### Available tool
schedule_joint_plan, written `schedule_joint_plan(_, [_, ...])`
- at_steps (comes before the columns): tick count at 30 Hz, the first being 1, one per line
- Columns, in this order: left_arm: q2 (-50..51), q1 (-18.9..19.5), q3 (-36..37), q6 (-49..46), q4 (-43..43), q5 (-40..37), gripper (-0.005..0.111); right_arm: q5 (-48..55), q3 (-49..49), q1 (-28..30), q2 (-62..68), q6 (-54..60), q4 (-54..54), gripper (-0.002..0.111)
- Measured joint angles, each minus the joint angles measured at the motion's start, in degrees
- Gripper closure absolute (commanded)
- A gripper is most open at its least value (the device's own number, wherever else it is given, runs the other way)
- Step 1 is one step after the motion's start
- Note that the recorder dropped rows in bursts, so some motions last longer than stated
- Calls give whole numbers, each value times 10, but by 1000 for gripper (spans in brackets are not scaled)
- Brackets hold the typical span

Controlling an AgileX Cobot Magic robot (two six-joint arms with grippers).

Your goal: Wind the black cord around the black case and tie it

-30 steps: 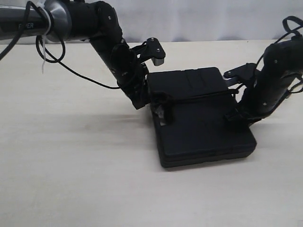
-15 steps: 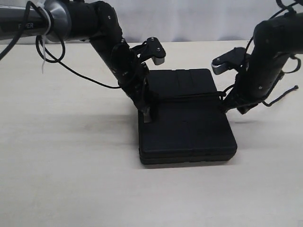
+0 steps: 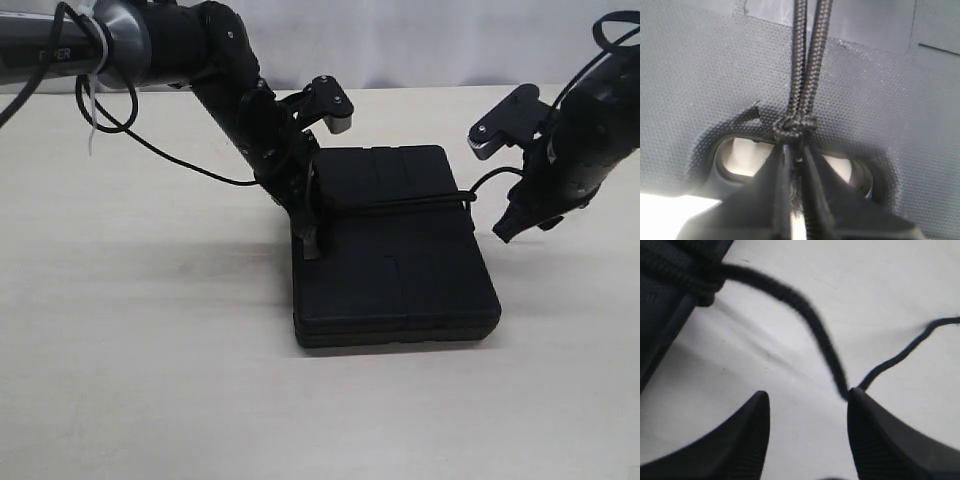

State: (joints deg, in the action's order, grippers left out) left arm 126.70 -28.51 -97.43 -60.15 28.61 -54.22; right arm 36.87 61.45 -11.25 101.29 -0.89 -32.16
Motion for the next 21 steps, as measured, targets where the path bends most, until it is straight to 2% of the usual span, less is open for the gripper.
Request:
schedule_joint_plan(4, [0, 0, 0, 0, 0, 3, 99, 9, 8, 0, 0, -14, -18, 74])
schedule_joint_plan(8, [0, 0, 0, 0, 0, 3, 99, -37, 6, 0, 0, -15, -26, 75])
schedule_joint_plan(15, [0, 0, 0, -30, 17, -3, 99, -56, 5, 9, 1, -99, -141, 91])
schedule_joint_plan(19, [0, -1, 0, -60, 34, -18, 99, -60, 5, 12, 21, -106, -149, 90])
schedule_joint_plan(21, [0, -1, 0, -63, 35, -20, 99, -61, 5, 12, 40, -96, -149, 84])
